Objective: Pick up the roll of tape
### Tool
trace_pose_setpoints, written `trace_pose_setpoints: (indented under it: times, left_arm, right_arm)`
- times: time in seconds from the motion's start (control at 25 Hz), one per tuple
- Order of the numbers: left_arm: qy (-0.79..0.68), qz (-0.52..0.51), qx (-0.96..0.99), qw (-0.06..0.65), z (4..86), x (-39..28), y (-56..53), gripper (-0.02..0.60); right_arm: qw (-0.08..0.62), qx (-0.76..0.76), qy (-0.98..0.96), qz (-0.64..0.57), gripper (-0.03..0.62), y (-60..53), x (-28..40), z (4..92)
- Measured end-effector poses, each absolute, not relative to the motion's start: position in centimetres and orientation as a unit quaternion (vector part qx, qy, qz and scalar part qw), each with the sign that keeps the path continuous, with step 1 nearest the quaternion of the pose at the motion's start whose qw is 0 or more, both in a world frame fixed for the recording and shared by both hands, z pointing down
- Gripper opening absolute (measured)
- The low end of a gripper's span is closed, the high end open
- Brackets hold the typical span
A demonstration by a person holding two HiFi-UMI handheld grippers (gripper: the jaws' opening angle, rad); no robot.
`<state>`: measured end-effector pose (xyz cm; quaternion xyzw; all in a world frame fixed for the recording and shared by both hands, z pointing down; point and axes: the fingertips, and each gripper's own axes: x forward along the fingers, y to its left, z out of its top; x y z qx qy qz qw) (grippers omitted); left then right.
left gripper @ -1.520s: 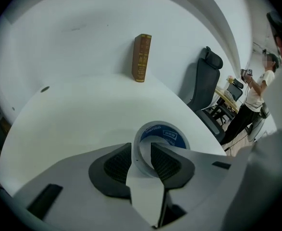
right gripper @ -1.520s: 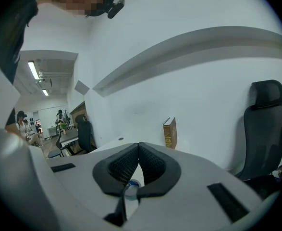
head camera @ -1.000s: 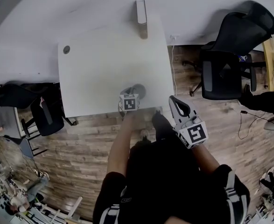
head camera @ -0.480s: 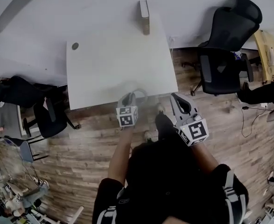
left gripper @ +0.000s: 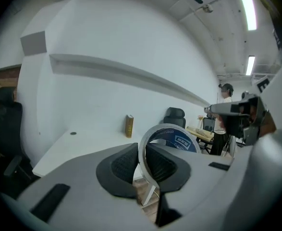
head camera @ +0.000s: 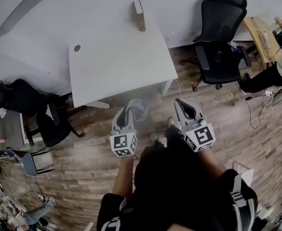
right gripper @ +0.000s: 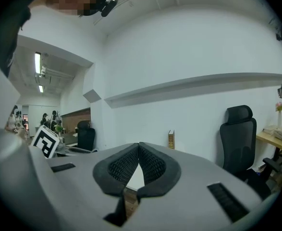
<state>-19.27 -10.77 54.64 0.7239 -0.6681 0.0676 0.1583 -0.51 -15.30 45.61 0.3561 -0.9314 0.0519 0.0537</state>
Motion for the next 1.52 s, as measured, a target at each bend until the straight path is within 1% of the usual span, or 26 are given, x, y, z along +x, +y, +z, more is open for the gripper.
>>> trace_pose_setpoints:
  times: [0.12,0.24,0.4,0.72,1.52]
  left_arm:
    - [-0.673,0.040,0.727,0.129,50.6,-17.5,-7.9,0.069]
    - [-0.681,0.020,0.722,0.119,48.5,-15.6,-5.7,0.069]
    - [-0.688,0.011,0.715,0.123,47.5,-13.0,-4.5,0.069]
    - [-0.693,0.023,0.713,0.106,47.8,-8.9,-4.3,0.071]
    - [-0.703,0.022,0.703,0.107,47.2,-7.5,-4.5,0.070]
  right_arm:
    - [0.046,0.360,-0.931,0.048,0.012,-14.7,1.0,44.8]
    - [0.043,0.358,-0.932,0.047,0.012,-14.5,2.4,44.6]
    - [0.047,0.349,-0.935,0.047,0.012,-14.5,4.3,44.6]
    - [0.048,0.327,-0.942,0.053,0.012,-13.7,7.1,45.4]
    - [0.046,0.305,-0.950,0.055,0.012,-13.0,7.7,45.4]
